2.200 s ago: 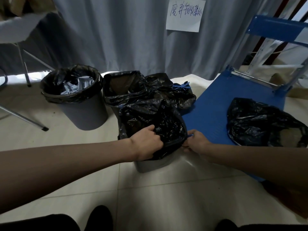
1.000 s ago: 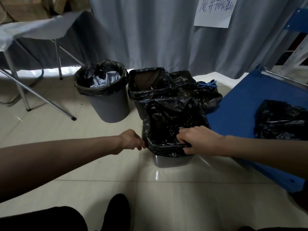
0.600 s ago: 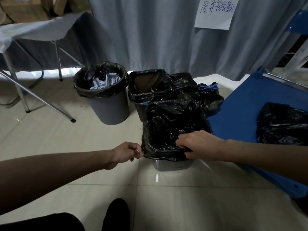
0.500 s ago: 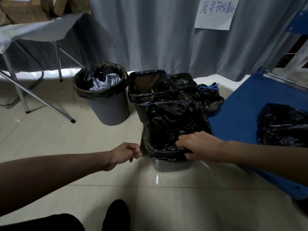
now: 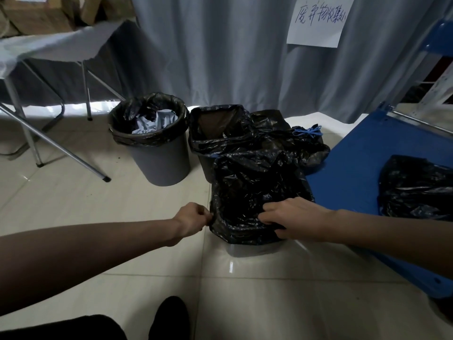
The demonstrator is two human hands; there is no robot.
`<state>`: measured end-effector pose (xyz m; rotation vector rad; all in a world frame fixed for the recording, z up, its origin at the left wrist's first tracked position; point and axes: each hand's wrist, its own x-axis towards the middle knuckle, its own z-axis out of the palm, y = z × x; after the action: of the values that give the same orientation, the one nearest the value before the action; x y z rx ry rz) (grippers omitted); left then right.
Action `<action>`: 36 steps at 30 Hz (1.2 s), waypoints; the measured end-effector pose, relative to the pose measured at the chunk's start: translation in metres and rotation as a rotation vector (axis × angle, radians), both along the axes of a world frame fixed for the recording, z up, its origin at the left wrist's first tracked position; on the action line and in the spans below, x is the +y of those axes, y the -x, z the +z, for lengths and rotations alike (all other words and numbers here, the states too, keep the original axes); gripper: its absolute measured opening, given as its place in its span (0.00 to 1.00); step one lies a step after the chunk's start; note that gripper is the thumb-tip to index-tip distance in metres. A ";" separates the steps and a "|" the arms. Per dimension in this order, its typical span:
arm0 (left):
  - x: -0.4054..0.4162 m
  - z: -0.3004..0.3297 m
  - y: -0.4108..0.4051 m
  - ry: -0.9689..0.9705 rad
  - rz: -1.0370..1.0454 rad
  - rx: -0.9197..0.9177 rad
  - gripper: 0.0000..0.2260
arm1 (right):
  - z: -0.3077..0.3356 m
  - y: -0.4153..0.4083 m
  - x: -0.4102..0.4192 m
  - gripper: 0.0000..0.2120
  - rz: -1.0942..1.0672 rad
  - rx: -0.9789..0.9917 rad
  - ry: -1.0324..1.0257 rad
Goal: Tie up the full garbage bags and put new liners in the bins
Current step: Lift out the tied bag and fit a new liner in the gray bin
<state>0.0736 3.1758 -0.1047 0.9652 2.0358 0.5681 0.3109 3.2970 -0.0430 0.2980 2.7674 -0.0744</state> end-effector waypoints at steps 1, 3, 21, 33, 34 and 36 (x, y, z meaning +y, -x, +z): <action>0.000 -0.001 0.000 0.015 -0.012 0.011 0.09 | 0.001 0.000 0.000 0.09 0.010 -0.002 -0.002; 0.001 0.000 0.003 0.074 -0.063 0.030 0.09 | 0.002 -0.002 0.000 0.11 0.029 -0.008 -0.015; 0.066 0.059 0.013 -0.421 -0.662 0.949 0.23 | -0.004 -0.026 0.017 0.24 0.197 0.058 -0.110; 0.072 0.038 -0.003 0.383 -1.331 1.392 0.35 | -0.001 -0.032 0.031 0.28 0.140 0.005 -0.176; 0.070 0.035 -0.005 0.391 -1.340 1.398 0.32 | 0.001 -0.031 0.030 0.29 0.116 0.001 -0.184; 0.069 0.032 -0.010 0.353 -1.319 1.326 0.32 | 0.000 -0.030 0.030 0.29 0.074 0.003 -0.185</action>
<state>0.0841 3.2446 -0.0722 2.3947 1.6490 -1.3935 0.3405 3.3270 -0.0427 0.2414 2.7888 0.2007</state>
